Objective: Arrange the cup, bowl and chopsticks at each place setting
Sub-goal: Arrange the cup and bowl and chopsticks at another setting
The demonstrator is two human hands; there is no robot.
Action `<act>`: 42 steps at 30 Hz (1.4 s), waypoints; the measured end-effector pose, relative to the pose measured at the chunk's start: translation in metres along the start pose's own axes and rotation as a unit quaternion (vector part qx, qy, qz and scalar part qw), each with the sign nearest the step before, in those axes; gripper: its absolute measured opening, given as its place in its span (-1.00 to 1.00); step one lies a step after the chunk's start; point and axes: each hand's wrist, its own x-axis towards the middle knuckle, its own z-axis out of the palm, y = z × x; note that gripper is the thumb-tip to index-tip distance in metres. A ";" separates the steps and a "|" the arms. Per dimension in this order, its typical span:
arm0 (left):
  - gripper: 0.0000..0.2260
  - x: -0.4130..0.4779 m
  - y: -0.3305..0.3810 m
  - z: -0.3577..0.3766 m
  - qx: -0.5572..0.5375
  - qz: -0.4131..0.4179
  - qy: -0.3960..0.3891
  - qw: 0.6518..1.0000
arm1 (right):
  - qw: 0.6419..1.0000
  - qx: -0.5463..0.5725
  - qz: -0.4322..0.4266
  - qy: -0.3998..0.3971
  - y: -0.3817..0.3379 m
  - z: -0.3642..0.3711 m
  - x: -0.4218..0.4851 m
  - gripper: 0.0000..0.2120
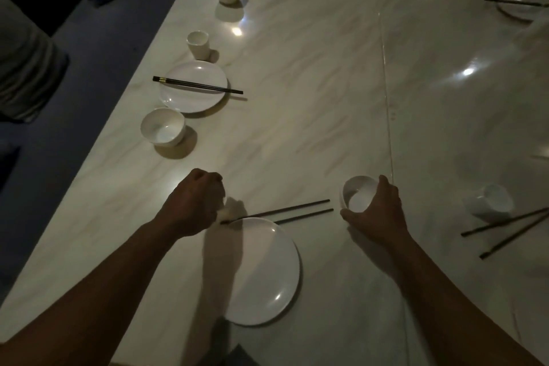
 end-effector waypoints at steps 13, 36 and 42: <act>-0.27 -0.101 -0.058 0.004 -0.006 -0.016 -0.051 0.999 | 0.970 -0.074 -0.173 -0.152 0.023 0.026 -0.114 0.24; -0.34 -0.118 -0.073 0.018 -0.022 0.013 -0.039 0.999 | 0.961 -0.099 -0.201 -0.161 0.027 0.038 -0.152 0.17; -0.35 -0.116 -0.074 0.018 -0.018 0.025 -0.043 0.999 | 0.960 -0.107 -0.193 -0.171 0.026 0.038 -0.151 0.17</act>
